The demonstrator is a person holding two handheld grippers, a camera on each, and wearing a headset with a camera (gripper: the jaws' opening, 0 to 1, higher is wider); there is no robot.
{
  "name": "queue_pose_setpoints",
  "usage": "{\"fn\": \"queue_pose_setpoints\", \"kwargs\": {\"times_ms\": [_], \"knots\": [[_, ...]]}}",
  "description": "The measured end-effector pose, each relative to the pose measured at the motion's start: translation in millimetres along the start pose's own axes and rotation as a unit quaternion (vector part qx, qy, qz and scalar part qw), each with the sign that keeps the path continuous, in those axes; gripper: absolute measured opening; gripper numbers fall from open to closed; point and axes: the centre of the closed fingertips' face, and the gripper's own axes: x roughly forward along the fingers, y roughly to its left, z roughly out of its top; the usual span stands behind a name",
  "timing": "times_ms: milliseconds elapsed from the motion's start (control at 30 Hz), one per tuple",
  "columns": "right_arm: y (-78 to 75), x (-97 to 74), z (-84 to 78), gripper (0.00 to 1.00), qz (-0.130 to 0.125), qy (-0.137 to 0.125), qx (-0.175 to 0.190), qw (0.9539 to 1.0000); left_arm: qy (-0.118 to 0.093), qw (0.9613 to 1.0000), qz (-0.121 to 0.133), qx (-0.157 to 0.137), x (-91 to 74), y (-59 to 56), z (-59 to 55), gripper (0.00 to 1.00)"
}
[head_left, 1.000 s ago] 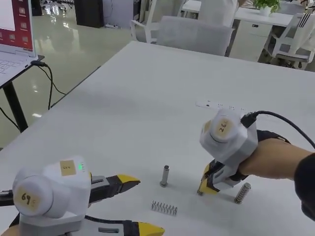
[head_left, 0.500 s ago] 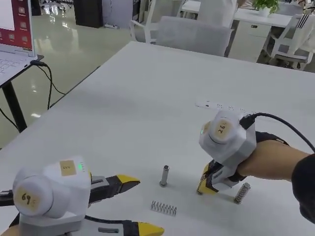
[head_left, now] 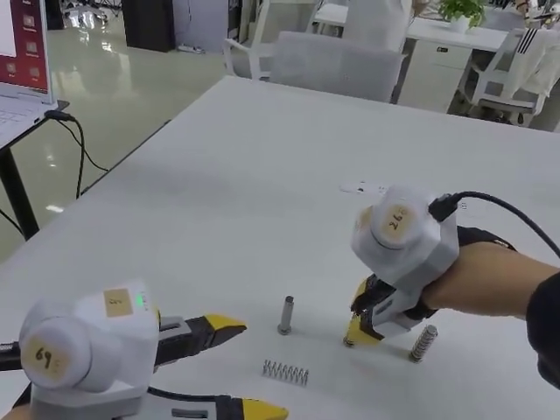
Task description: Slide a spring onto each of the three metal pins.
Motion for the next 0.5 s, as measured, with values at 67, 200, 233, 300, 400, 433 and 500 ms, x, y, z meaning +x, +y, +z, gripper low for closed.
{"fn": "queue_pose_setpoints", "kwargs": {"times_ms": [67, 200, 233, 300, 400, 433, 500], "knots": [[3.2, -4.7, 8.0, 0.20, 0.001, -0.009, -0.003, 1.0000, -0.001, 1.0000, -0.001, 0.000, 0.1, -0.5, 0.3, 0.55], [13.7, -7.9, 22.1, 0.20, 0.009, -0.021, -0.009, 0.9997, -0.001, 1.0000, -0.002, 0.001, 0.0, -1.0, 0.9, 0.55], [16.9, -7.4, 25.0, 0.19, 0.012, -0.024, -0.010, 0.9996, -0.001, 1.0000, -0.002, 0.002, -0.1, -1.0, 0.9, 0.55], [25.7, -4.5, 30.8, 0.19, 0.023, -0.028, -0.013, 0.9993, -0.001, 1.0000, -0.002, 0.002, -0.4, -1.1, 0.7, 0.55], [37.3, 3.8, 34.1, 0.19, 0.033, -0.027, -0.024, 0.9988, 0.000, 1.0000, -0.002, 0.003, -1.7, -1.5, 0.4, 0.55], [40.1, 6.3, 33.8, 0.18, 0.037, -0.025, -0.024, 0.9987, 0.000, 1.0000, -0.002, 0.003, -2.1, -1.4, 0.4, 0.55], [47.7, 12.0, 33.2, 0.18, 0.046, -0.021, -0.027, 0.9983, 0.000, 1.0000, -0.001, 0.003, -2.7, -1.4, 0.1, 0.55]]}}
